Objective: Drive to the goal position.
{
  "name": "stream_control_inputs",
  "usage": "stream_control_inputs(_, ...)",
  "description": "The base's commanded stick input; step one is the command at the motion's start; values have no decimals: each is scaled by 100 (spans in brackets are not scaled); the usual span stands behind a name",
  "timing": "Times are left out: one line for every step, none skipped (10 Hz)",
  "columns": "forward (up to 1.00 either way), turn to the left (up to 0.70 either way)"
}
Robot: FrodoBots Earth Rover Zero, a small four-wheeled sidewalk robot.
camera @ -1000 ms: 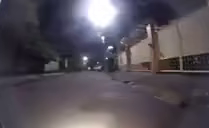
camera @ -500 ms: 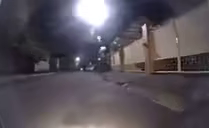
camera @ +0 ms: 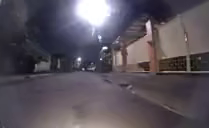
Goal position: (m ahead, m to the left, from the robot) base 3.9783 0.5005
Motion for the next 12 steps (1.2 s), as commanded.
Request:
stream_control_inputs(70, 0)
stream_control_inputs(70, 0)
stream_control_inputs(70, 0)
stream_control_inputs(70, 0)
stream_control_inputs(70, 0)
stream_control_inputs(70, 0)
stream_control_inputs(70, 0)
stream_control_inputs(70, 0)
stream_control_inputs(70, 0)
stream_control_inputs(70, 0)
stream_control_inputs(70, 0)
stream_control_inputs(70, 0)
